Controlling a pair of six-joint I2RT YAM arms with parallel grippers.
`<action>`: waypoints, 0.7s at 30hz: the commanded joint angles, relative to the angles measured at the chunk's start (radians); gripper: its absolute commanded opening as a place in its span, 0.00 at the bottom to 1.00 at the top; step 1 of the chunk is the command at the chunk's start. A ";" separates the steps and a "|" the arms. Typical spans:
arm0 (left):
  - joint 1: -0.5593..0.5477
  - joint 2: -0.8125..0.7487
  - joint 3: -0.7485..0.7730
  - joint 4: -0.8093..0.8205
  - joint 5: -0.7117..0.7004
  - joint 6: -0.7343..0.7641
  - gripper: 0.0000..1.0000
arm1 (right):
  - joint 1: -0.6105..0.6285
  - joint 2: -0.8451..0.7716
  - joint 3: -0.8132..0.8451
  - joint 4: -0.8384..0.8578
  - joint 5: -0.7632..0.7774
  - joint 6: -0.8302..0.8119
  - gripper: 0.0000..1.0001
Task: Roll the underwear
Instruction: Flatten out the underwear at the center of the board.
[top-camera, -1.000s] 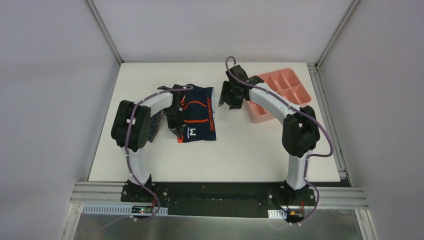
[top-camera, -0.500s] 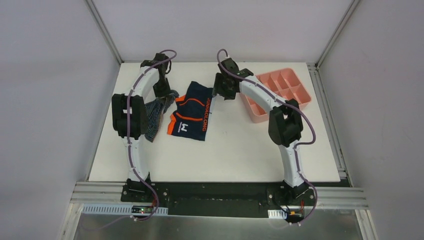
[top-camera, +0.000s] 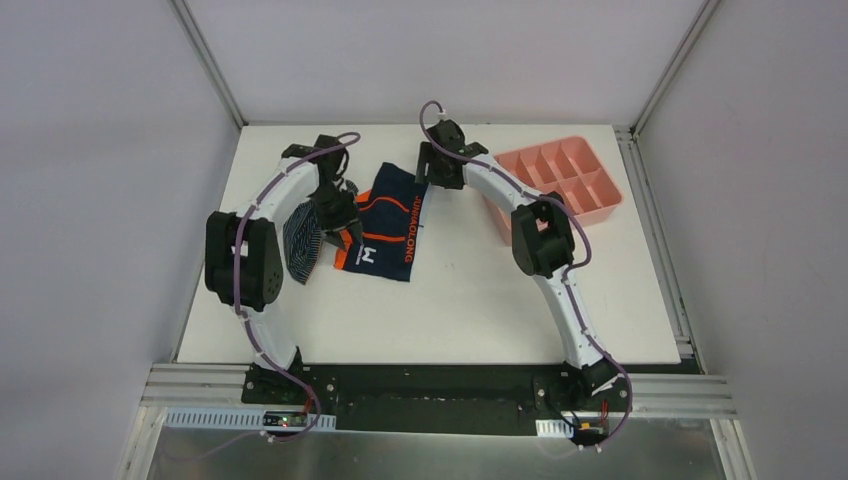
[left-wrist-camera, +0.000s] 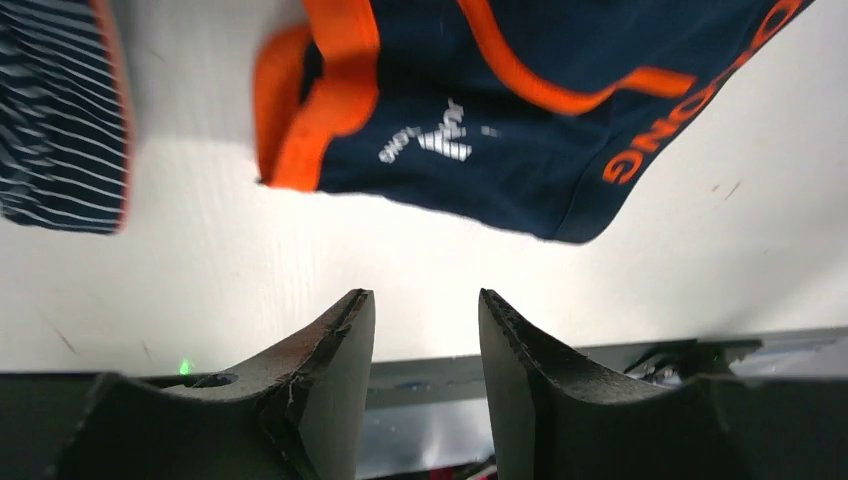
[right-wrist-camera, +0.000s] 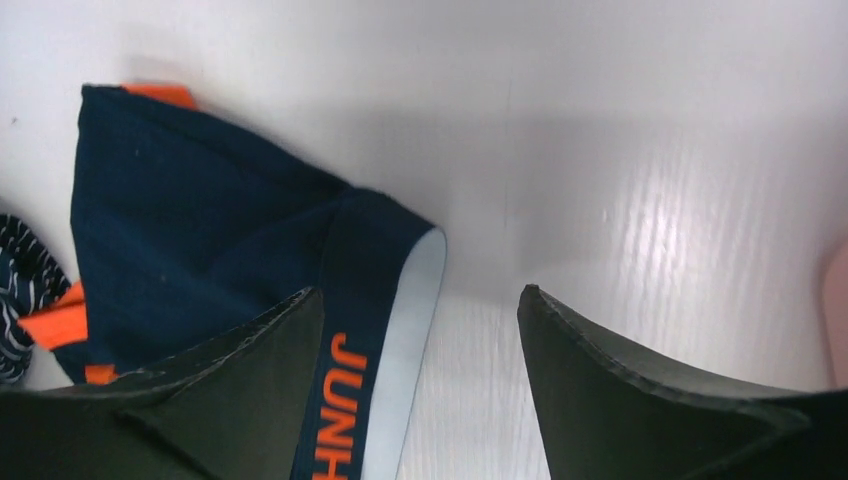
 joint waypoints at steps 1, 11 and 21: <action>-0.033 -0.045 -0.090 -0.002 0.098 -0.048 0.44 | -0.007 0.045 0.075 0.103 -0.017 -0.004 0.75; -0.033 0.025 -0.161 0.043 0.119 -0.039 0.40 | -0.007 0.094 0.112 0.111 -0.028 0.050 0.09; -0.024 0.204 -0.073 0.049 0.055 0.006 0.38 | 0.012 -0.262 -0.371 0.065 0.068 0.096 0.00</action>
